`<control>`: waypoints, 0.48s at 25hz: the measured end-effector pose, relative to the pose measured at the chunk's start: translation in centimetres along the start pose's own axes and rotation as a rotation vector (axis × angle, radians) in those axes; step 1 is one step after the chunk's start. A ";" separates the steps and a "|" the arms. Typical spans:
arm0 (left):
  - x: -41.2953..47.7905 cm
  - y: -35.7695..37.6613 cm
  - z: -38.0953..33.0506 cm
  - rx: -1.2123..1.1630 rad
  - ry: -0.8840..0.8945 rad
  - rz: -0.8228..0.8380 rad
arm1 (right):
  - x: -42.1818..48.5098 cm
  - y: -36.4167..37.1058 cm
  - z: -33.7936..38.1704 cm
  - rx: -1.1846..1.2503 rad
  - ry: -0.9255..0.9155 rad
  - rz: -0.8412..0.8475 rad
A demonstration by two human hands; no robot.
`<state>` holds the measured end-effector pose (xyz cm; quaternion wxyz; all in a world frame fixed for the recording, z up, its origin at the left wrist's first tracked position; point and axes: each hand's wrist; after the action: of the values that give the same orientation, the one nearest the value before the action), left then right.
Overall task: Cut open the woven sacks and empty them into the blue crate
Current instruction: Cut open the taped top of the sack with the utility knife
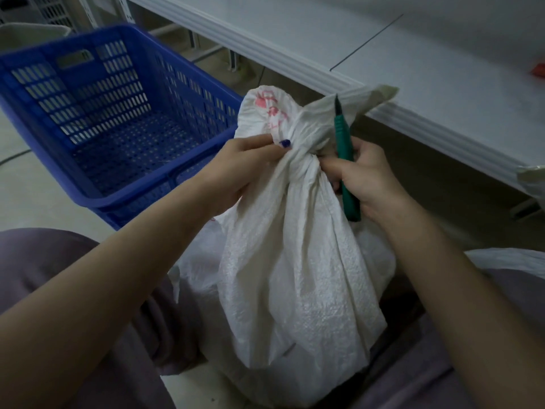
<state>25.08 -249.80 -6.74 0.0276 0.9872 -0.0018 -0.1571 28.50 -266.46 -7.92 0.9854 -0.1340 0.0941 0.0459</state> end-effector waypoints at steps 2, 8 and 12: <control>0.2 0.1 0.3 0.077 0.043 0.003 | 0.3 0.3 -0.5 -0.072 0.039 -0.017; 0.3 -0.9 0.1 0.131 0.156 -0.035 | 0.5 0.1 0.5 0.064 0.019 -0.084; 0.8 -1.5 0.7 0.639 0.422 -0.167 | 0.2 0.2 1.6 0.035 0.018 0.013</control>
<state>25.58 -248.35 -7.72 -0.2943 0.9534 0.0356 0.0561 28.93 -265.87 -6.49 0.9864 -0.1164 0.1046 0.0493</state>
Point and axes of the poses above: each hand's wrist, its own x-axis towards the middle knuckle, its own y-axis out of the palm, z = x × y, and after that the axes turned 5 degrees about -x, right-handed
